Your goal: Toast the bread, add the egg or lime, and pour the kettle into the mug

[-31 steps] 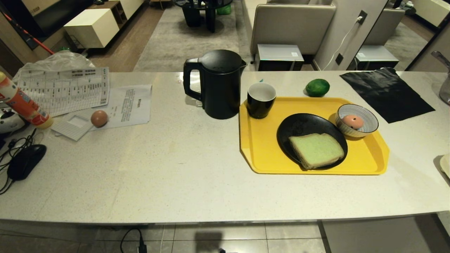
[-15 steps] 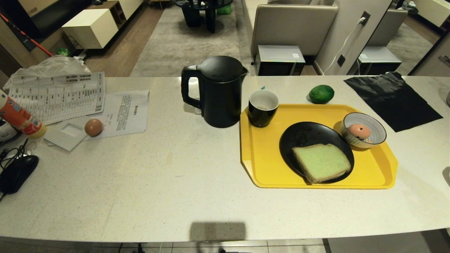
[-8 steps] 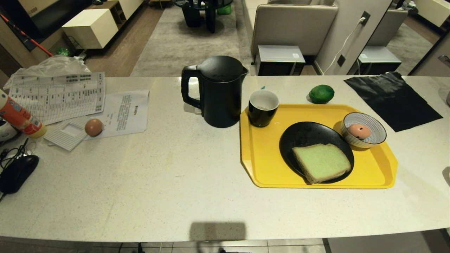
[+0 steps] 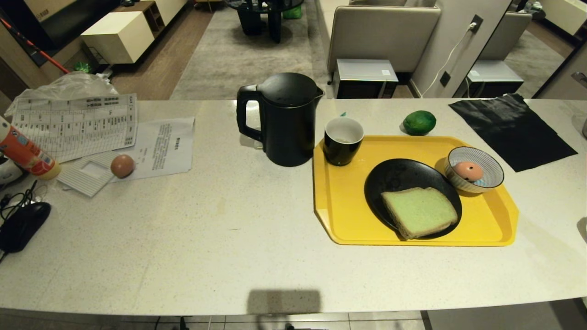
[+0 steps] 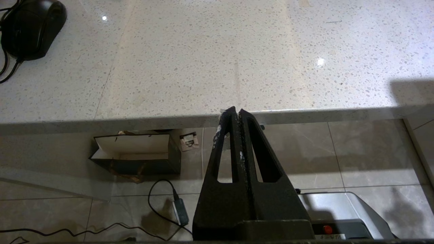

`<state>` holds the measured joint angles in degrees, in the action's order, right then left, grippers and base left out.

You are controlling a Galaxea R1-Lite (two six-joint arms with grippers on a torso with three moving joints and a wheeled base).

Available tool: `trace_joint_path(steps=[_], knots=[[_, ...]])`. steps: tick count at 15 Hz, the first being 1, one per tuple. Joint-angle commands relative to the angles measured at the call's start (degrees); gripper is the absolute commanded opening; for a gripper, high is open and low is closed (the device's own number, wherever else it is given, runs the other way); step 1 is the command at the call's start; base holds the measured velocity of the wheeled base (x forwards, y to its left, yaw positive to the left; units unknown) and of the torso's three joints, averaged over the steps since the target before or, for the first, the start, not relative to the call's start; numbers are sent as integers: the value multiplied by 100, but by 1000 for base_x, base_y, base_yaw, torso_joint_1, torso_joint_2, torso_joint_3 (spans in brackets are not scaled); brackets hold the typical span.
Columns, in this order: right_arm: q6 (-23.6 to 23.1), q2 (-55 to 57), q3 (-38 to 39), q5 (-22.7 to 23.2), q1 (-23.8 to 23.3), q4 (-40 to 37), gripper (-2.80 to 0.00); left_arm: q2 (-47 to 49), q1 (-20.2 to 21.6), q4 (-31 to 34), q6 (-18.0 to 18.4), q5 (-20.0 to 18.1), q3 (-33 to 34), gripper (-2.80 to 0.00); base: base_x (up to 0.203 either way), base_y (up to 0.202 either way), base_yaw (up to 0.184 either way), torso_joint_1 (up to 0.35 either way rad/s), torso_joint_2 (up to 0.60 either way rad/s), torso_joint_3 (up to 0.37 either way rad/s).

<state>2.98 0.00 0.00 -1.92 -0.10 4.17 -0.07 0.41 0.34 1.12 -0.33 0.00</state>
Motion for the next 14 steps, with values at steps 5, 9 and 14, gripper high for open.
trace_joint_path(steps=[5,9,14], knots=[[18,9,149,-2,1,5,-280,7,2,2,2,-2,0,-280,0,0,0,0,0,0],[18,9,149,-2,1,5,-280,7,2,2,2,-2,0,-280,0,0,0,0,0,0],[27,9,158,-10,1,5,-280,7,2,2,2,-2,0,-280,0,0,0,0,0,0]])
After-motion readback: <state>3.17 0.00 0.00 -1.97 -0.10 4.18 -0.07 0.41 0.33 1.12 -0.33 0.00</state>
